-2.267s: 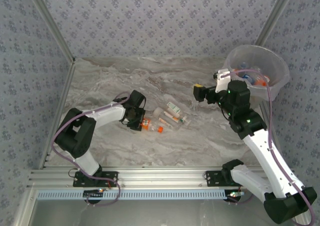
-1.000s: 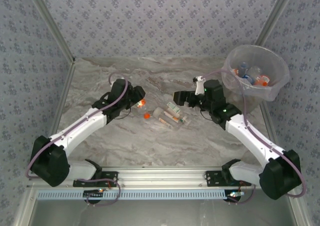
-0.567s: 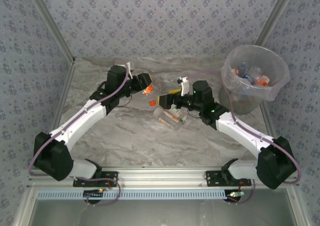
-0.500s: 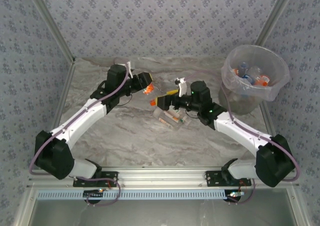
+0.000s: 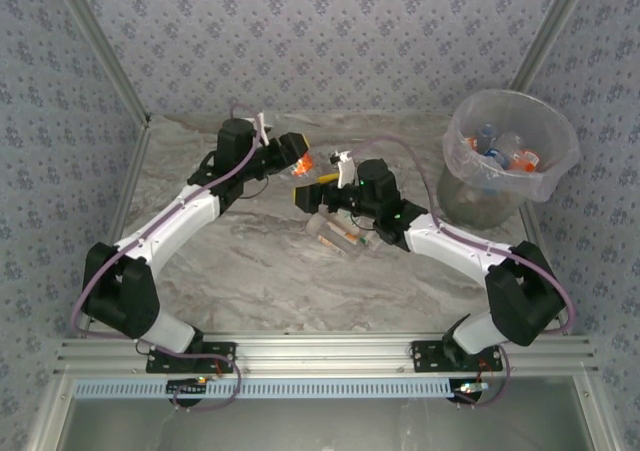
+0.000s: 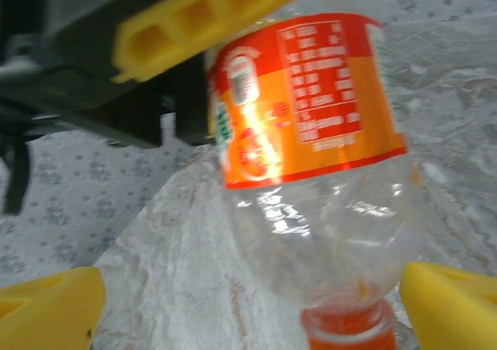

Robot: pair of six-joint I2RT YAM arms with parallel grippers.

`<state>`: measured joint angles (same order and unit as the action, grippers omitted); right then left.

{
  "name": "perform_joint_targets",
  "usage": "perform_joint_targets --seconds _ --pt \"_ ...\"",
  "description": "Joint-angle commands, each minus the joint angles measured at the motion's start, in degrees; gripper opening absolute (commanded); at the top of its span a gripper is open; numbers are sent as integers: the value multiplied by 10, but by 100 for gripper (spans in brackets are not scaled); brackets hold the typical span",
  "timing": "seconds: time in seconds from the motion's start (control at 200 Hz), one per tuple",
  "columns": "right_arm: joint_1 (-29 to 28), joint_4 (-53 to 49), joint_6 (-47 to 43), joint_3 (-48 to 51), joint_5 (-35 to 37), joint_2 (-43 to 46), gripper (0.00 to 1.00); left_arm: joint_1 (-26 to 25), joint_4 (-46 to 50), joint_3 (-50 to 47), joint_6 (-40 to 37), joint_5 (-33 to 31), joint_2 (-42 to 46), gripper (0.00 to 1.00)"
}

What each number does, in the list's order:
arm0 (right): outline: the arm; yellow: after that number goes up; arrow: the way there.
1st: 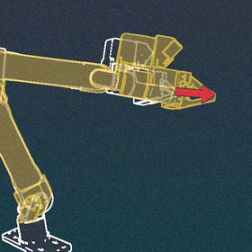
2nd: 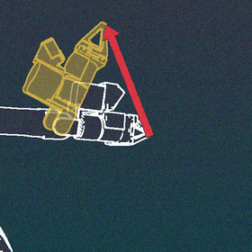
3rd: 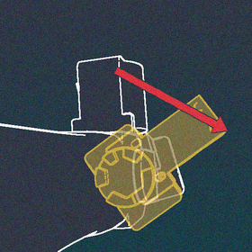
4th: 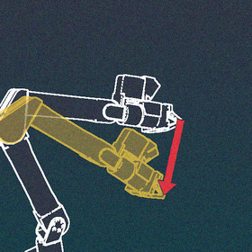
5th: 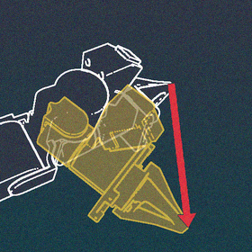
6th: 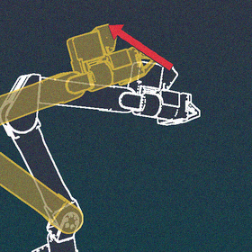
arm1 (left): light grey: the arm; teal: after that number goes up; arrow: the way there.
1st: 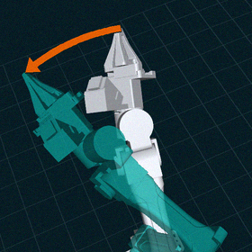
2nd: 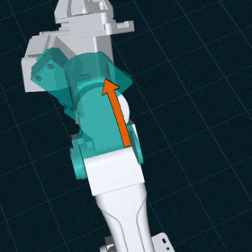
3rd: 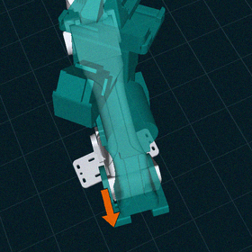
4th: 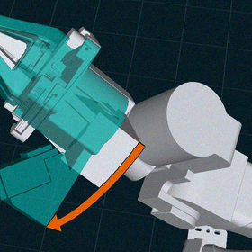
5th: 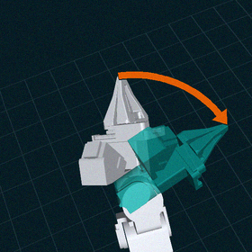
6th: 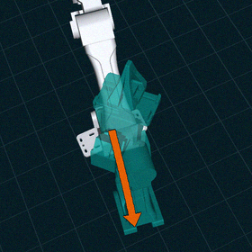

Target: Put the plastic bottles in the bin

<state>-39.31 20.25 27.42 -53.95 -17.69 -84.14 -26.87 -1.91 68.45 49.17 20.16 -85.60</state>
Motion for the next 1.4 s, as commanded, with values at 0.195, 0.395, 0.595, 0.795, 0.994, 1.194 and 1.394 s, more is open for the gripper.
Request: perform_joint_targets --seconds 0.195,0.395,0.595,0.795,0.994,1.194,1.394 --pt "31 -35 -44 -46 -86 -23 99 -8 -21 22 16 93 6 35" --pt "20 -31 -52 -79 -68 -56 84 -10 -85 11 59 134 -13 35" --pt "27 -9 -24 -69 -54 -72 75 -11 -101 0 57 139 -4 36" --pt "28 -26 -45 -64 -52 -49 58 -10 -80 -1 33 134 -2 43" --pt "30 -64 -59 -55 -41 -31 54 -7 -44 10 -12 109 27 88" --pt "30 -92 -68 -41 -21 -5 53 3 -3 8 -56 52 80 99" --pt "46 -154 -90 -43 14 37 52 29 49 -24 -65 -89 150 99"
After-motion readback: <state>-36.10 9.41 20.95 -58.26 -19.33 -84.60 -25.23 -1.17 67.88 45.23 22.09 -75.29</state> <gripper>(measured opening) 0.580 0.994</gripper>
